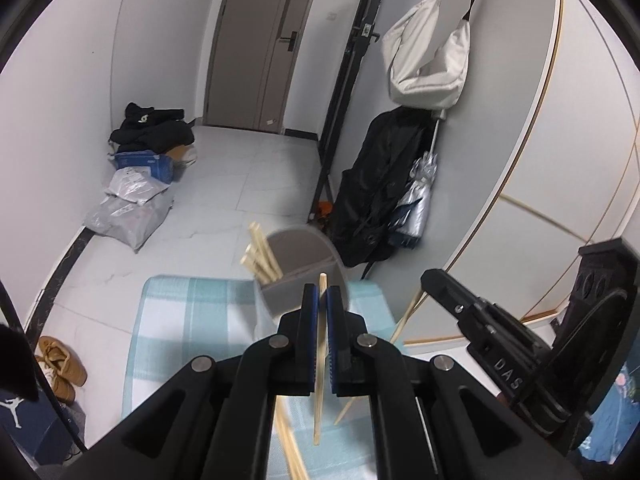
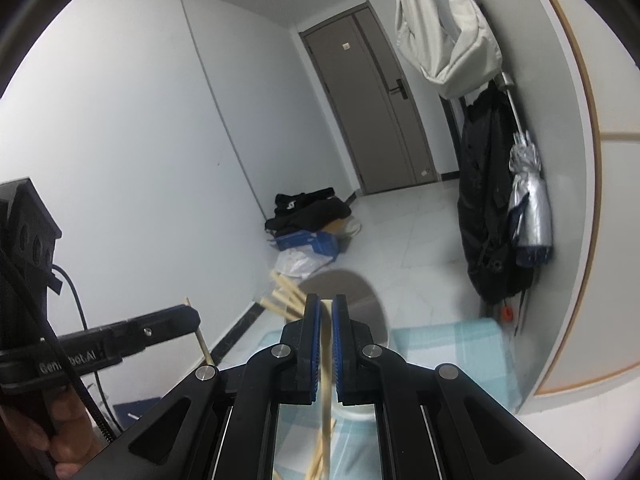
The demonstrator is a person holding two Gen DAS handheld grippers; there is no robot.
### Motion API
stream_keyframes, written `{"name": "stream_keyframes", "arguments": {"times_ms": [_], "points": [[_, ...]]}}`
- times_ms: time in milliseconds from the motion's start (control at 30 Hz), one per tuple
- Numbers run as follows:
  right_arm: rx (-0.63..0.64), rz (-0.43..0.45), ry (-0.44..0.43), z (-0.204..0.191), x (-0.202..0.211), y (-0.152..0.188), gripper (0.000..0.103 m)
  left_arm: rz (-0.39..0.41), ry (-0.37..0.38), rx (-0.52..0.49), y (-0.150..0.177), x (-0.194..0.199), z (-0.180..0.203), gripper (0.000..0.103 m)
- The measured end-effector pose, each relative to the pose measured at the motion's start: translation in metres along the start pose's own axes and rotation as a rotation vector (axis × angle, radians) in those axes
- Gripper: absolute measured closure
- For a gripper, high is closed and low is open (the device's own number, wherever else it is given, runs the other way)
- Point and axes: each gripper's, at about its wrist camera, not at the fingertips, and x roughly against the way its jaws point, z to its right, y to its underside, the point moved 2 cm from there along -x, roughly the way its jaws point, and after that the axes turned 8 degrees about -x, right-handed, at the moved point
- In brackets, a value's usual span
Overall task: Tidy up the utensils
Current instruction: 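Carry both held chopsticks up toward the white utensil holder, then lower both held chopsticks into the white holder's compartment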
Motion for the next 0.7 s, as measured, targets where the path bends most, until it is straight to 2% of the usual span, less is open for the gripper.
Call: {"name": "stream_keyframes", "arguments": {"times_ms": [300,467,700], "points": [[0.079,0.049,-0.017,-0.013,-0.01,-0.062,0.098,0.061,0.067,0.052,-0.057,0.001,-0.01,0.102],[0.112,0.061,-0.037,-0.024,-0.028,-0.095,0.098,0.098,0.067,0.117,-0.086,-0.005,-0.036,0.102],[0.187,0.076,-0.054,-0.037,-0.07,-0.126,0.098,0.144,0.043,0.178,-0.102,-0.023,-0.061,0.102]]}}
